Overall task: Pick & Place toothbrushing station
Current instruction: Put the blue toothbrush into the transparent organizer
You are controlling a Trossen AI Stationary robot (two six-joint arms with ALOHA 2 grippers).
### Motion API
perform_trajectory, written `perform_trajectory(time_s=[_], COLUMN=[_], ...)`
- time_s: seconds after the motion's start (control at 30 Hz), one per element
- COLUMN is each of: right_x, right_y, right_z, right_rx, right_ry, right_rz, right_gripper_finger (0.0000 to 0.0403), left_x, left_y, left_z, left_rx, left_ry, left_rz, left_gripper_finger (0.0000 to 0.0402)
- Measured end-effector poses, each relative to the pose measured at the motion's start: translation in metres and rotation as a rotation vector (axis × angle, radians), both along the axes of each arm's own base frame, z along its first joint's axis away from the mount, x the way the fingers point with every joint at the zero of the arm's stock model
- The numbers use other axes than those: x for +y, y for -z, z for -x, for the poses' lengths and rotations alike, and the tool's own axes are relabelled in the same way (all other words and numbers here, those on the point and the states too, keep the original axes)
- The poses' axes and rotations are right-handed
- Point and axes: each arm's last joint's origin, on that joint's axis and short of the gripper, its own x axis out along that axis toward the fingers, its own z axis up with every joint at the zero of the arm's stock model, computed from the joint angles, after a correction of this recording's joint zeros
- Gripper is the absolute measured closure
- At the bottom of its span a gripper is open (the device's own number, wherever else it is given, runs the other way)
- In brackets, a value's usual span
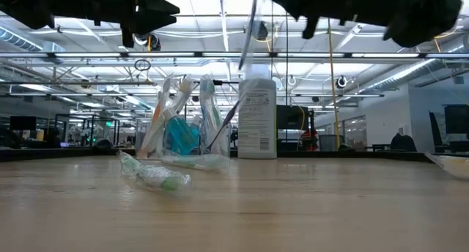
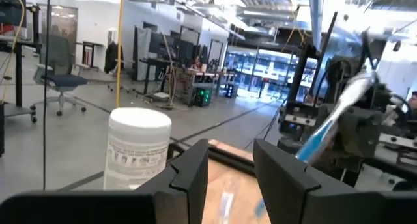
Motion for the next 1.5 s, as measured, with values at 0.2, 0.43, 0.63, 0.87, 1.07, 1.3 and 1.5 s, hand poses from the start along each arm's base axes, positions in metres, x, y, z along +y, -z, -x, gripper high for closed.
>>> perform_trajectory(time_s=[0.2, 0.43, 0.63, 0.87, 1.07, 1.3, 1.5], right_x=[-0.018, -0.058, -0.069, -0.067, -0.061, -0.053, -0.053], right_y=[0.013, 0.036, 0.062, 0.078, 0.079, 0.069, 0.065], right_z=[-0.048, -0.086, -0.091, -0.091, -0.091, -0.089, -0.088], right_rx=[0.131, 0.261, 0.447, 0.594, 0.631, 0.621, 0.613], right_ry=[0.082, 0.186, 0.227, 0.115, 0.027, 0.006, 0.002], right_rz=[0.113, 0.091, 0.055, 0.015, 0.060, 0.142, 0.102], right_gripper_finger=[0.0402, 0.0402, 0.0402, 0.0403, 0.0397, 0.0388, 0.0396], left_x=[0.000, -0.001, -0.002, 0.000, 0.002, 0.004, 0.004], left_y=[0.004, 0.012, 0.016, 0.016, 0.016, 0.014, 0.009], left_z=[-0.001, -0.002, -0.002, -0.002, -0.002, -0.002, -0.001], left_rx=[0.043, 0.093, 0.142, 0.155, 0.158, 0.142, 0.090], left_ry=[0.001, 0.017, 0.020, 0.006, -0.009, -0.017, -0.017], left_rz=[0.005, 0.075, 0.069, 0.039, 0.026, 0.026, 0.025], left_gripper_finger=[0.0273, 0.0273, 0.0273, 0.0273, 0.0273, 0.0273, 0.0273])
